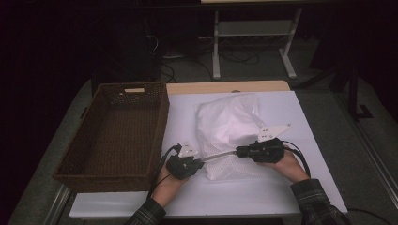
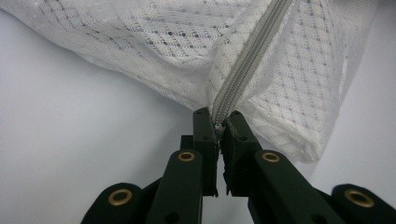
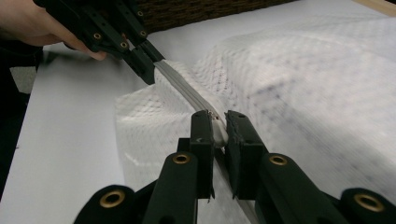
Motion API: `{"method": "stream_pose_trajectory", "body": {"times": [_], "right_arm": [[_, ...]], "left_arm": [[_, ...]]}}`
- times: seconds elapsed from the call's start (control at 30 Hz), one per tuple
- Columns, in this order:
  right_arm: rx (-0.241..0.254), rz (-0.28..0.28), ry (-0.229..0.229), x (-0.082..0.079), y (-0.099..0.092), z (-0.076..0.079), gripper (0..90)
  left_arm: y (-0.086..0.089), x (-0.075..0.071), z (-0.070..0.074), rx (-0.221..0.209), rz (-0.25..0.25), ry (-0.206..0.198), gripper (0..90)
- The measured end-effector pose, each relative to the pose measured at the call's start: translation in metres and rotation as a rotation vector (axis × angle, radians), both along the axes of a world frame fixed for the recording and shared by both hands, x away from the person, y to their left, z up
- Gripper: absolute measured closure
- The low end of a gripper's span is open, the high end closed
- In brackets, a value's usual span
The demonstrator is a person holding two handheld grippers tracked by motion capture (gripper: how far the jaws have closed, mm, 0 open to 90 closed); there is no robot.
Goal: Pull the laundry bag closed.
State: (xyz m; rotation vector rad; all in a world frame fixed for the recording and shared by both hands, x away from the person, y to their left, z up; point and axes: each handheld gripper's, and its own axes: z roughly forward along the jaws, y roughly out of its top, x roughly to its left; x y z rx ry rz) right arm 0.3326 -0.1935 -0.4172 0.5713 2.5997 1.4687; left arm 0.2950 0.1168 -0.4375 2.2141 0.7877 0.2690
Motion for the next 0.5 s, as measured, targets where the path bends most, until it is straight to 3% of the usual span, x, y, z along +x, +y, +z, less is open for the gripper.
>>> {"method": "stream_pose_trajectory", "body": {"times": [0.5], "right_arm": [[-0.005, -0.073, -0.007, -0.003, -0.037, -0.001, 81.3]], "left_arm": [[0.000, 0.000, 0.000, -0.010, 0.008, 0.015, 84.8]]}}
